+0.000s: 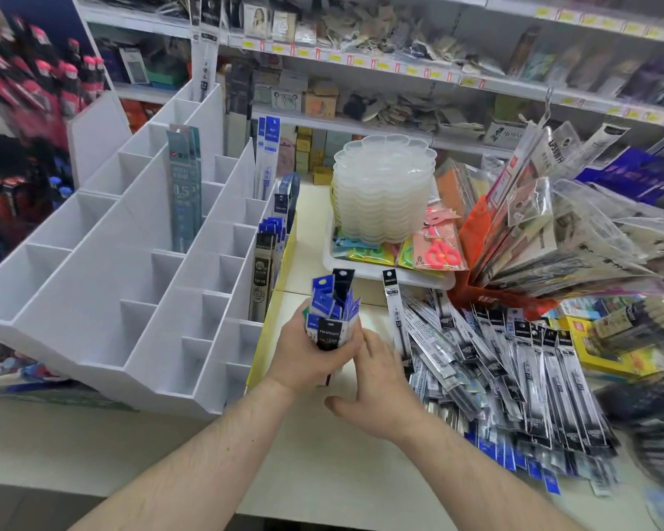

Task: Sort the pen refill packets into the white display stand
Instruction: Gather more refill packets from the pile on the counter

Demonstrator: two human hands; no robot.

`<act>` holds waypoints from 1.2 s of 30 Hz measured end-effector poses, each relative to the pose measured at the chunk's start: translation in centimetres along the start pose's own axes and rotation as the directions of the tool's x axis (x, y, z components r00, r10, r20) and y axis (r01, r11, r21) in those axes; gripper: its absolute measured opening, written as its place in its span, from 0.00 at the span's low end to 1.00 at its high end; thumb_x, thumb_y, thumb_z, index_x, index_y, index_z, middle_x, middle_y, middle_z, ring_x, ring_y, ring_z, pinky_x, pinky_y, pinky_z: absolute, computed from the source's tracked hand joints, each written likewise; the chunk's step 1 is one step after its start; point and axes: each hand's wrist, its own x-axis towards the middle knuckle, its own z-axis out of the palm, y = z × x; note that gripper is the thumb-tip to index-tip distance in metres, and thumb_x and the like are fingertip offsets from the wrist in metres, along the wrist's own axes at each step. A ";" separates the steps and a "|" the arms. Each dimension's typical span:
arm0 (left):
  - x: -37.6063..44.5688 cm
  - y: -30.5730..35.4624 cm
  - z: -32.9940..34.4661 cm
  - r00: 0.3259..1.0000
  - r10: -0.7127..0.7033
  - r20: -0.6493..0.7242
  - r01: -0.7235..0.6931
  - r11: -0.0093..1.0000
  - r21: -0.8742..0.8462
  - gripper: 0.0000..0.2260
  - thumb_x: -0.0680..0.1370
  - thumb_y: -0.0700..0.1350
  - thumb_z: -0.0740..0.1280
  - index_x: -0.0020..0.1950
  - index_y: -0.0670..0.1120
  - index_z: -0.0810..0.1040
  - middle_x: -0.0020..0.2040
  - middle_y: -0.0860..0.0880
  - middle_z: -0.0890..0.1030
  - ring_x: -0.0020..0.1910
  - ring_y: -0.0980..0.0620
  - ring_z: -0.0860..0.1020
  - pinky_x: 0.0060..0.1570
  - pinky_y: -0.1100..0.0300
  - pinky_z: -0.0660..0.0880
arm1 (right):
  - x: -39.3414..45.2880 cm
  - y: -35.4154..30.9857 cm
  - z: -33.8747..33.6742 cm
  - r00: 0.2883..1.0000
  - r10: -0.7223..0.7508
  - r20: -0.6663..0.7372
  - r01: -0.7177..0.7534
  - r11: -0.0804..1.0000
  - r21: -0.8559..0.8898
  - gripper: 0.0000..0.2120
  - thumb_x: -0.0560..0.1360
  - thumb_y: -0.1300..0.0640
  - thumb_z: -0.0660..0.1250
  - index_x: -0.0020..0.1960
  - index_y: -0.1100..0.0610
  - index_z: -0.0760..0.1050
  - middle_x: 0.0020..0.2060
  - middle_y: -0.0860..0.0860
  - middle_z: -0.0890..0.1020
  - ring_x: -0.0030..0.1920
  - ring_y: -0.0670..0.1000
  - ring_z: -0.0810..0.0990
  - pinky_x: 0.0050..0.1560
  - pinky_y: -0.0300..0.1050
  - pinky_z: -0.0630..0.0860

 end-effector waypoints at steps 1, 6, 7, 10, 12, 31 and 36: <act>-0.2 -0.3 0.1 1.000 0.001 0.001 -0.001 1.000 0.000 0.22 0.64 0.51 0.78 0.53 0.45 0.80 0.45 0.52 0.85 0.46 0.53 0.84 0.49 0.54 0.81 | -0.1 0.1 0.1 1.000 0.002 0.022 -0.002 1.000 0.005 0.52 0.65 0.38 0.69 0.81 0.50 0.46 0.68 0.45 0.63 0.69 0.50 0.62 0.72 0.48 0.59; -0.7 -1.7 0.2 0.999 -0.019 -0.031 0.018 1.000 -0.023 0.27 0.63 0.50 0.78 0.57 0.41 0.78 0.46 0.49 0.85 0.47 0.51 0.84 0.50 0.52 0.81 | -0.3 0.5 0.6 0.995 -0.023 0.101 0.027 0.999 -0.038 0.43 0.68 0.43 0.70 0.78 0.49 0.55 0.65 0.46 0.65 0.66 0.51 0.65 0.70 0.49 0.61; -0.6 -2.0 0.2 0.999 -0.027 -0.032 0.027 0.999 -0.018 0.27 0.63 0.50 0.78 0.57 0.41 0.78 0.46 0.49 0.85 0.47 0.51 0.84 0.50 0.52 0.81 | -0.3 0.6 0.7 0.994 -0.028 0.110 0.034 0.998 -0.054 0.41 0.69 0.44 0.70 0.77 0.50 0.57 0.66 0.47 0.65 0.66 0.52 0.65 0.70 0.49 0.61; -0.5 -2.3 0.1 0.999 -0.043 -0.028 0.043 0.999 -0.002 0.26 0.61 0.51 0.77 0.55 0.41 0.78 0.45 0.50 0.84 0.46 0.53 0.83 0.49 0.55 0.81 | -0.3 0.6 0.8 0.992 -0.033 0.118 0.043 0.996 -0.078 0.36 0.71 0.47 0.69 0.76 0.52 0.60 0.67 0.49 0.65 0.66 0.54 0.65 0.69 0.48 0.60; -0.4 -2.6 0.2 0.998 -0.058 -0.033 0.059 0.998 0.013 0.24 0.62 0.51 0.76 0.53 0.42 0.78 0.44 0.49 0.84 0.45 0.50 0.83 0.48 0.51 0.81 | -0.2 0.5 0.9 0.992 -0.033 0.125 0.042 0.997 -0.069 0.35 0.71 0.49 0.68 0.75 0.53 0.61 0.66 0.50 0.66 0.66 0.55 0.66 0.69 0.49 0.61; -1.1 -2.7 0.2 0.996 -0.034 -0.080 0.032 0.999 -0.026 0.29 0.61 0.49 0.78 0.59 0.41 0.75 0.46 0.56 0.84 0.48 0.54 0.83 0.50 0.61 0.79 | 0.1 1.1 0.0 0.980 -0.042 0.196 0.024 0.995 0.095 0.42 0.63 0.56 0.63 0.77 0.46 0.59 0.70 0.43 0.68 0.69 0.51 0.67 0.70 0.53 0.64; -1.3 -2.3 0.9 0.994 -0.046 -0.096 0.044 0.999 -0.030 0.27 0.62 0.52 0.75 0.57 0.43 0.76 0.45 0.55 0.83 0.47 0.57 0.82 0.48 0.65 0.78 | 0.2 1.6 -0.6 0.970 -0.057 0.236 0.042 0.997 0.066 0.38 0.67 0.59 0.65 0.77 0.50 0.62 0.69 0.47 0.69 0.68 0.53 0.66 0.71 0.51 0.62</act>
